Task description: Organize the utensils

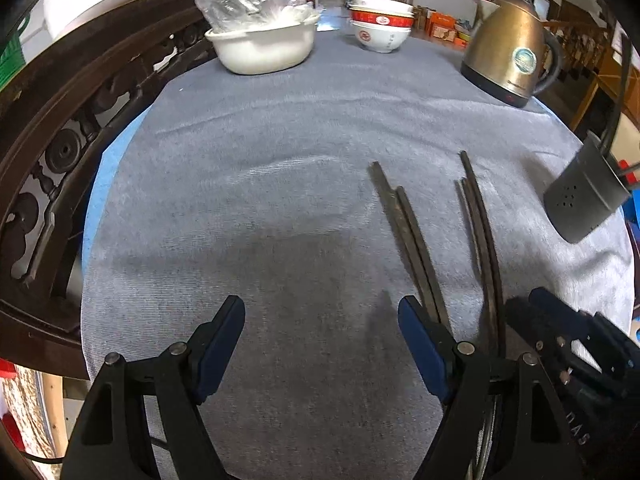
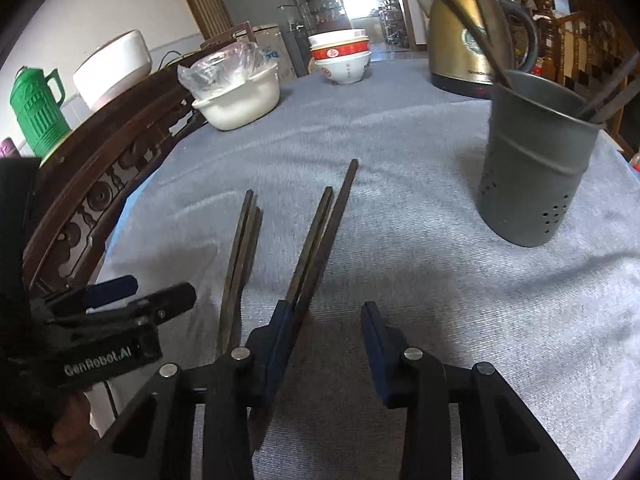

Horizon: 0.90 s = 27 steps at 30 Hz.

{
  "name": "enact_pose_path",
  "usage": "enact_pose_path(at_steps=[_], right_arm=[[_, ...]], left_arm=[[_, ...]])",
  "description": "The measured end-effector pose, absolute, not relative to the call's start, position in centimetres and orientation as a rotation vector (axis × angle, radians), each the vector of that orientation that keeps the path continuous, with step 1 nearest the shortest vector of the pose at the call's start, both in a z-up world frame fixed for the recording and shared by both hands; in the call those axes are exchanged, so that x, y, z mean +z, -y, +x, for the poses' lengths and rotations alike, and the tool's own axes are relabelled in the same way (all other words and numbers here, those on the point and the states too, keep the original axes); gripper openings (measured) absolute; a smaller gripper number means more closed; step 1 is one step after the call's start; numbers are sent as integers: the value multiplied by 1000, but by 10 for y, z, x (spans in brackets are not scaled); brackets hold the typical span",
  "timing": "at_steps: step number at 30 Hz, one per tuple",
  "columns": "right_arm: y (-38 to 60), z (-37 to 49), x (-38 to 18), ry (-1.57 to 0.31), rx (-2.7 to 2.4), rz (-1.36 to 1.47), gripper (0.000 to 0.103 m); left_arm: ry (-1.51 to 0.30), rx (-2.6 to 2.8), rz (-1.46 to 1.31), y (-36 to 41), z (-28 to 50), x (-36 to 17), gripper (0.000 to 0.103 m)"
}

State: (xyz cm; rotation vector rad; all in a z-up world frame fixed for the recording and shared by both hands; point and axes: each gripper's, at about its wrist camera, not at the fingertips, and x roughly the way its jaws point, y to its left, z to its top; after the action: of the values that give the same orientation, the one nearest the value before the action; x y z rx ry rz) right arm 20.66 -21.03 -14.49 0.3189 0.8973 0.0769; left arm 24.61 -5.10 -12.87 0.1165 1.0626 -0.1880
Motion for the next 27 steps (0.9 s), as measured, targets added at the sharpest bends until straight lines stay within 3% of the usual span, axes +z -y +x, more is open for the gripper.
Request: enact_pose_path(at_steps=[9, 13, 21, 27], right_arm=[[206, 209, -147, -911, 63, 272, 35], [208, 206, -152, -935, 46, 243, 29], [210, 203, -152, -935, 44, 231, 29], [221, 201, -153, -944, 28, 281, 14]], left_arm=[[-1105, -245, 53, 47, 258, -125, 79], [-1127, -278, 56, 58, 263, -128, 79], [-1163, -284, 53, 68, 273, -141, 79], [-1166, -284, 41, 67, 277, -141, 79]])
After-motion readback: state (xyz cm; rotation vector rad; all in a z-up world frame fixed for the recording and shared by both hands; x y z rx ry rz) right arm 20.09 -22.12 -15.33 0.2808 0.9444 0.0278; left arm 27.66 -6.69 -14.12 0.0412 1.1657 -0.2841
